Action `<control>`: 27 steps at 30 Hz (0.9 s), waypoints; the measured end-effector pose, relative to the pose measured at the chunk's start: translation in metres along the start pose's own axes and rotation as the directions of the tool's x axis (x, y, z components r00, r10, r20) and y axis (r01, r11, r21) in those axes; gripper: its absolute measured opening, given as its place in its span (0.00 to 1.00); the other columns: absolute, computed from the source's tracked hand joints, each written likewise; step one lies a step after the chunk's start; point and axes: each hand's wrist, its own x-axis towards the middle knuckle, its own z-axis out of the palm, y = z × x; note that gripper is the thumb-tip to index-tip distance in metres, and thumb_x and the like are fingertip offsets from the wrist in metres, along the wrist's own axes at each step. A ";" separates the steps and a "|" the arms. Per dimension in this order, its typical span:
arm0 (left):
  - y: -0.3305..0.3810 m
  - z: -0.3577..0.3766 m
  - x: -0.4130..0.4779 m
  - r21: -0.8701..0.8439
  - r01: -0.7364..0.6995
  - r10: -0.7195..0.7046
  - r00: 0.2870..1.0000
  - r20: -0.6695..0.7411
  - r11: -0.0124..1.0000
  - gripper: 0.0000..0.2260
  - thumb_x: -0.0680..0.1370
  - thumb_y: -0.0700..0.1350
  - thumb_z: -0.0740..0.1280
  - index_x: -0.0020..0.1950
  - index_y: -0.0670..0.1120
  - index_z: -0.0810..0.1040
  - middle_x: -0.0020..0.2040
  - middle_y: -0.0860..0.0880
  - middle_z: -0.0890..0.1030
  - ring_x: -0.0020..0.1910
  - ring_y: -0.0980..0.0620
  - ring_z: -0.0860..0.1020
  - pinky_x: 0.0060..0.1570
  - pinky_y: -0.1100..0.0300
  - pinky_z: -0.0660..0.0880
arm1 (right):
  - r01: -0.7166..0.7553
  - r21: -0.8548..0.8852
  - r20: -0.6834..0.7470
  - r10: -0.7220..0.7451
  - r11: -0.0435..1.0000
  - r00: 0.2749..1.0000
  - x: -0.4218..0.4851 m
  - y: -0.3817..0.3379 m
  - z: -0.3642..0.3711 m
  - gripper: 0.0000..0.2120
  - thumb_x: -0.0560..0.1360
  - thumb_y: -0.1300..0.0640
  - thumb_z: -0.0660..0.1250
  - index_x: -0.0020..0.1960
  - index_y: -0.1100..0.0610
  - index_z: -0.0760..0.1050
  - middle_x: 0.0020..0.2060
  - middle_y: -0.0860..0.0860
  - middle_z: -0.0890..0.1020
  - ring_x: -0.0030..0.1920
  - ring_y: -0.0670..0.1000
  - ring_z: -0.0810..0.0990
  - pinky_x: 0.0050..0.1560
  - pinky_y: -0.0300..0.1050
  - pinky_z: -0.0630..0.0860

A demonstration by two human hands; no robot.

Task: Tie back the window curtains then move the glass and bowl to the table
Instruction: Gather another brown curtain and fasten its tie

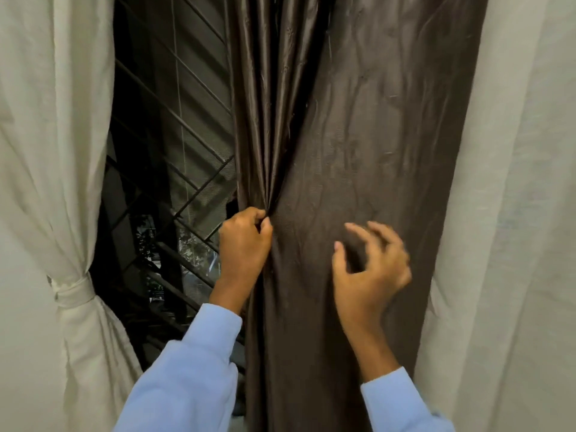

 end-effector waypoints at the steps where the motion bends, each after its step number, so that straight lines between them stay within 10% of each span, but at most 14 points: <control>1: -0.005 -0.001 0.002 0.015 -0.004 0.004 1.000 -0.006 1.000 0.05 0.72 0.38 0.70 0.46 0.40 0.83 0.41 0.43 0.84 0.39 0.45 0.82 0.42 0.54 0.79 | -0.074 -0.070 -0.070 0.069 0.995 0.995 0.006 0.005 -0.004 0.23 0.69 0.50 0.75 0.63 0.48 0.77 0.65 0.49 0.73 0.65 0.52 0.72 0.64 0.57 0.66; 9: -0.018 -0.008 -0.004 0.141 -0.135 0.135 0.991 0.008 0.981 0.06 0.71 0.35 0.70 0.47 0.37 0.79 0.43 0.40 0.81 0.38 0.39 0.80 0.37 0.52 0.76 | -0.415 0.042 0.341 0.377 0.909 0.861 0.044 0.003 0.013 0.55 0.60 0.32 0.77 0.78 0.44 0.52 0.71 0.43 0.69 0.68 0.44 0.70 0.70 0.58 0.59; 17: -0.011 -0.006 -0.013 0.041 -0.120 0.120 0.993 -0.005 0.992 0.07 0.70 0.34 0.71 0.47 0.37 0.79 0.42 0.41 0.80 0.39 0.41 0.80 0.37 0.48 0.79 | -0.366 0.268 0.173 0.329 0.891 0.928 0.047 -0.025 0.015 0.20 0.71 0.56 0.76 0.59 0.49 0.72 0.43 0.38 0.77 0.42 0.38 0.78 0.48 0.40 0.79; 27: 0.009 -0.004 -0.020 -0.051 -0.033 0.032 0.999 -0.012 0.998 0.06 0.69 0.36 0.72 0.45 0.40 0.80 0.41 0.45 0.82 0.39 0.45 0.81 0.39 0.55 0.77 | -0.160 0.225 0.166 0.123 0.961 0.978 0.000 -0.049 0.044 0.09 0.75 0.62 0.68 0.52 0.54 0.71 0.39 0.46 0.79 0.39 0.47 0.76 0.35 0.37 0.61</control>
